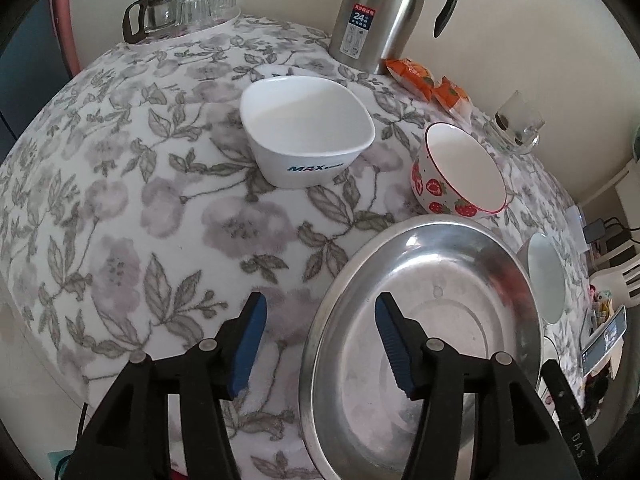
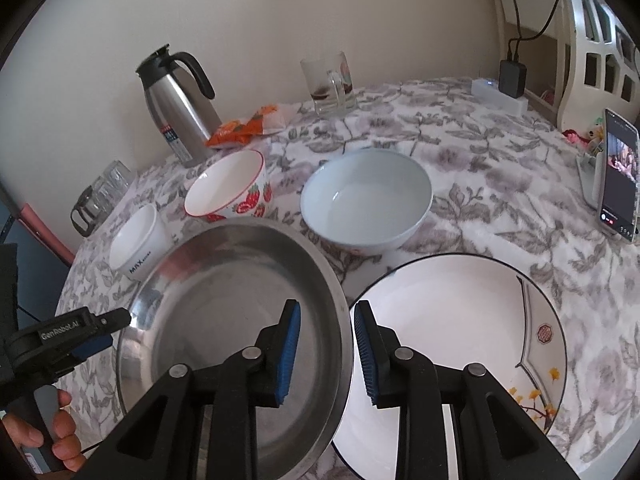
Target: Organize plates and bowls
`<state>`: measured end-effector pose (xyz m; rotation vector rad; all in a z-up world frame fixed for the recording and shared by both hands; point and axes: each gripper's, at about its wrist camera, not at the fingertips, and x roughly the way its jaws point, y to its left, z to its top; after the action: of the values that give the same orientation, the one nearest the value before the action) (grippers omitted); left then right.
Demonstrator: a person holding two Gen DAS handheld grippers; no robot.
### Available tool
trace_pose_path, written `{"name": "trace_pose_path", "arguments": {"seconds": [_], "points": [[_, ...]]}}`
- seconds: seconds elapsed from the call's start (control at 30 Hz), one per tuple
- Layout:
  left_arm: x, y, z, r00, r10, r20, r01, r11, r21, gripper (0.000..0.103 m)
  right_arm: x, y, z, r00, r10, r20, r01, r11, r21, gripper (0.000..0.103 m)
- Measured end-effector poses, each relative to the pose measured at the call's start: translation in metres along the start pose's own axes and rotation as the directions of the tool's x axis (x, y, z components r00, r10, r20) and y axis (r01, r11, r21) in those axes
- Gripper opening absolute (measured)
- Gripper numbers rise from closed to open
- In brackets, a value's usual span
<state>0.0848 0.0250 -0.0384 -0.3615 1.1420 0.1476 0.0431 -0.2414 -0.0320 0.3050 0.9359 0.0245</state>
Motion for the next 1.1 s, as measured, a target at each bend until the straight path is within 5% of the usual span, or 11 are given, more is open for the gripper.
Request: {"name": "trace_pose_path", "arguments": {"seconds": [0.1,0.2,0.27,0.63,1.1], "points": [[0.001,-0.002,0.0,1.0,0.013,-0.004,-0.013,1.0,0.009,0.061,0.001,0.001,0.0,1.0,-0.008,0.0,0.008,1.0,-0.004,0.058],[0.005,-0.005,0.0,1.0,0.02,-0.008,-0.02,1.0,0.019,0.07,0.0,0.004,-0.001,1.0,-0.01,0.002,0.01,1.0,-0.018,0.059],[0.005,-0.006,-0.001,1.0,0.025,-0.006,-0.025,0.999,0.031,0.081,0.002,0.005,-0.002,1.0,-0.012,-0.002,0.012,1.0,-0.029,0.069],[0.005,-0.008,-0.002,0.998,0.06,0.028,-0.062,0.995,0.075,0.097,0.006,0.011,-0.004,1.0,-0.02,-0.005,0.02,0.997,-0.075,0.102],[-0.017,-0.021,-0.005,0.984,0.016,0.179,-0.039,0.991,0.13,0.098,-0.001,0.004,-0.002,0.997,-0.052,0.051,0.055,0.997,-0.059,0.103]]}}
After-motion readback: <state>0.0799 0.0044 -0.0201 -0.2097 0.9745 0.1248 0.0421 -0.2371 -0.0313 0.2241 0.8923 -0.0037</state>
